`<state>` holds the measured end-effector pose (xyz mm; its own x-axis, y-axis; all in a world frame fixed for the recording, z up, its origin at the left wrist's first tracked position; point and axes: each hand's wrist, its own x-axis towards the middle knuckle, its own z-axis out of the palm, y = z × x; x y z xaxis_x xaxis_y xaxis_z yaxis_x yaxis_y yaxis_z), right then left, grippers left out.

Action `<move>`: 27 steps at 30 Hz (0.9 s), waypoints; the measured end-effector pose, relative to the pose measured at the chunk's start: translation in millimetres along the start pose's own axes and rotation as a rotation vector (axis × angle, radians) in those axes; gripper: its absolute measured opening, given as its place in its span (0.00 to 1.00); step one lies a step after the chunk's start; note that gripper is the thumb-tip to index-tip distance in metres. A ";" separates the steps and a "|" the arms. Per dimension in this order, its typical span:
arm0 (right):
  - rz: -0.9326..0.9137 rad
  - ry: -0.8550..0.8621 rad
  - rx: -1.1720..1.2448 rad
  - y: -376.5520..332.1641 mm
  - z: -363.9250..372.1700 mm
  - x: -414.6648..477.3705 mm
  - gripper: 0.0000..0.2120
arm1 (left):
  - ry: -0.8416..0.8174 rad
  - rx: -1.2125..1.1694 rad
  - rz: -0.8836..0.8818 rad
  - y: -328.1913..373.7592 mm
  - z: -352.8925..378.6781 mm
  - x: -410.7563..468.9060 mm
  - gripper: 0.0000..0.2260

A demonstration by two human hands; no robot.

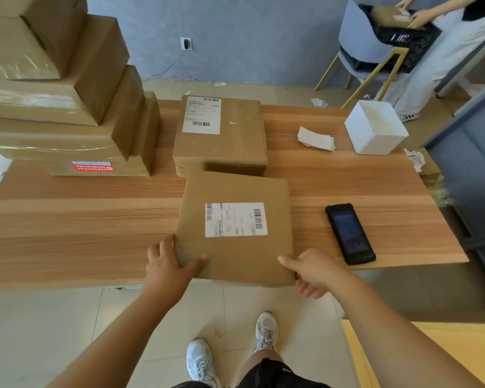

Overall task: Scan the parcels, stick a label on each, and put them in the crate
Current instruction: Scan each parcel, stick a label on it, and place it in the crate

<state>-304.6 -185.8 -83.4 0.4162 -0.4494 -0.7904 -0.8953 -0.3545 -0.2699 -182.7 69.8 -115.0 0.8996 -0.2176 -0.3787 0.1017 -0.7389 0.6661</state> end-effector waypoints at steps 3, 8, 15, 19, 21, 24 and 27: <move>-0.083 0.086 -0.102 -7.5 10.0 -1.4 0.24 | -0.028 0.007 0.026 -11.1 -9.0 0.3 0.42; -0.313 0.494 -0.059 -27.5 4.2 7.9 0.30 | -0.081 -0.062 0.103 -23.6 -29.8 12.9 0.41; -0.340 0.364 -0.394 -27.4 0.9 20.9 0.36 | 0.230 -0.124 0.052 -21.5 -29.8 17.4 0.36; -0.217 0.458 -0.454 -19.2 6.4 9.6 0.34 | 0.140 -0.125 0.014 -14.8 -19.3 13.6 0.18; -0.149 0.502 -0.474 -11.7 10.4 3.0 0.34 | 0.008 -0.173 0.031 -8.2 -12.2 12.4 0.16; -0.069 0.575 -0.457 1.8 14.2 -4.5 0.31 | -0.143 -0.222 0.088 4.6 -0.6 10.2 0.21; -0.080 0.612 -0.439 14.3 13.7 -7.5 0.28 | -0.213 -0.229 0.154 17.9 9.9 11.8 0.26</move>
<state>-322.7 -176.2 -88.9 0.6060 -0.7381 -0.2968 -0.7664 -0.6416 0.0307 -174.5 47.7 -113.8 0.8051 -0.4616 -0.3724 0.0863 -0.5301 0.8436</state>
